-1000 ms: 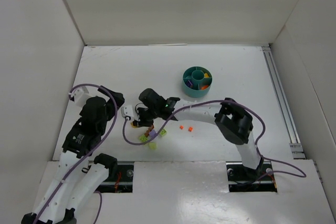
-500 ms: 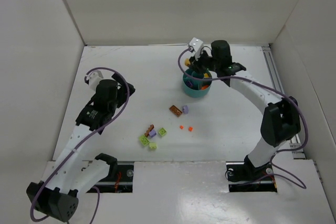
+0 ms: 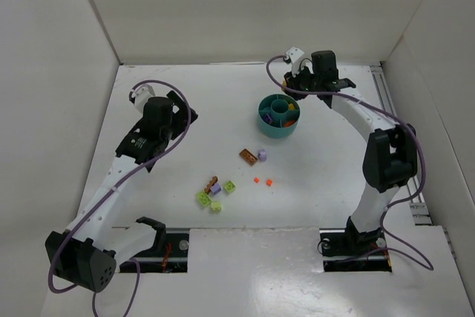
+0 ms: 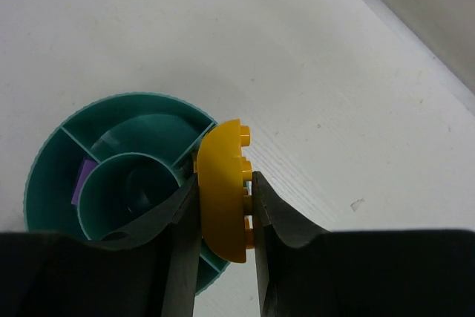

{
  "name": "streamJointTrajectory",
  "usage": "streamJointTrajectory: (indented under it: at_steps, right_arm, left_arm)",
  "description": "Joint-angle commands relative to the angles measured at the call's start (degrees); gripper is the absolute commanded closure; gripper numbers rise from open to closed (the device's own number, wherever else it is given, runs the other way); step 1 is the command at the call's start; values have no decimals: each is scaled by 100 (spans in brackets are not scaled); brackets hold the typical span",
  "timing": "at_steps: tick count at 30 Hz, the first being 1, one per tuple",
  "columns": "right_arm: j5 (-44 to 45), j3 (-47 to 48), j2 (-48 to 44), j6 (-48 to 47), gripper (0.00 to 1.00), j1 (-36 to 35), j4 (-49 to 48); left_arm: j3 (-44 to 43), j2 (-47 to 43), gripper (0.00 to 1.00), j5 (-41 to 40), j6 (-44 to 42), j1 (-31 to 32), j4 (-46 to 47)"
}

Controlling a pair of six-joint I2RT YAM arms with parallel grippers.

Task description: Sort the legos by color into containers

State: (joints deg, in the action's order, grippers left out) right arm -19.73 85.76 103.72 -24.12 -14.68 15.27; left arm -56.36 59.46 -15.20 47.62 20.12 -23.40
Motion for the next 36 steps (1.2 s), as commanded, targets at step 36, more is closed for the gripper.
streamJointTrajectory:
  at_steps: [36]
  right_arm:
    - [118,-15,403,847,81,79,196]
  left_arm:
    - [-60,-128,0,44,-51,-26,55]
